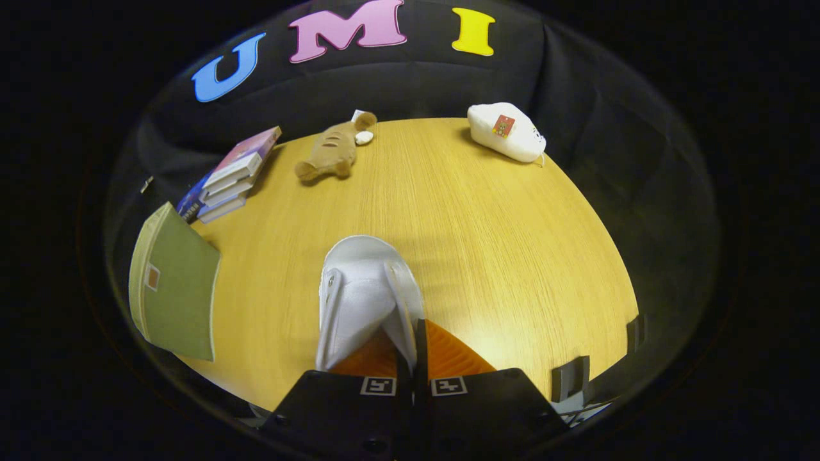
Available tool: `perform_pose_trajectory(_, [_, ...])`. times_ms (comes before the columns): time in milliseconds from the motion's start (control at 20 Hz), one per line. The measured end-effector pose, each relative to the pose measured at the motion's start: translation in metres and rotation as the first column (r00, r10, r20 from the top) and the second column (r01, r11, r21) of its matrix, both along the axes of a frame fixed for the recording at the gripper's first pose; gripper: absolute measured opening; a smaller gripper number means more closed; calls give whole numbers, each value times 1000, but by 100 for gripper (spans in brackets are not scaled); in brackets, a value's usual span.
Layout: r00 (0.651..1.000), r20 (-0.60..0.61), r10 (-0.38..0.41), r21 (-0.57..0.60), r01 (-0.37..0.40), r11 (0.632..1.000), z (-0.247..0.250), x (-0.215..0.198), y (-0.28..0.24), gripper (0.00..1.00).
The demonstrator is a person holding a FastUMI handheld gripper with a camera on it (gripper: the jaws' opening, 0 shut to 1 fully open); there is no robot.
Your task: Open the storage box then place both shoes into the box .Put the left shoe in first, then the right shoe, with the right side of both shoes facing outward in a uniform manner.
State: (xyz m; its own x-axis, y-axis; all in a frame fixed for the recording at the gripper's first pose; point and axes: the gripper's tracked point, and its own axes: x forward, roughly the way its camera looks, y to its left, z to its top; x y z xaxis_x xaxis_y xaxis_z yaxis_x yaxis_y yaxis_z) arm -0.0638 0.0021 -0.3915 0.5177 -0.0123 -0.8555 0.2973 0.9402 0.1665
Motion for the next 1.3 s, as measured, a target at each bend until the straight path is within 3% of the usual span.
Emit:
perform_pose_trajectory(100, [999, 44, -2, 35, 0, 999, 39, 16, 20, 5])
perform_pose_trajectory(350, [986, 157, 64, 135, -86, 987, 143, 59, 108, 5])
perform_pose_trajectory(600, [984, 148, 103, 238, -136, 962, 201, 90, 214, 5])
perform_pose_trajectory(750, [988, 105, 117, 272, -142, 952, 203, 102, 276, 5])
perform_pose_trajectory(950, [983, 51, 177, 228, -184, 956, 173, 110, 340, 5])
perform_pose_trajectory(1300, [982, -69, 174, 78, -169, 983, 113, 114, 364, 6])
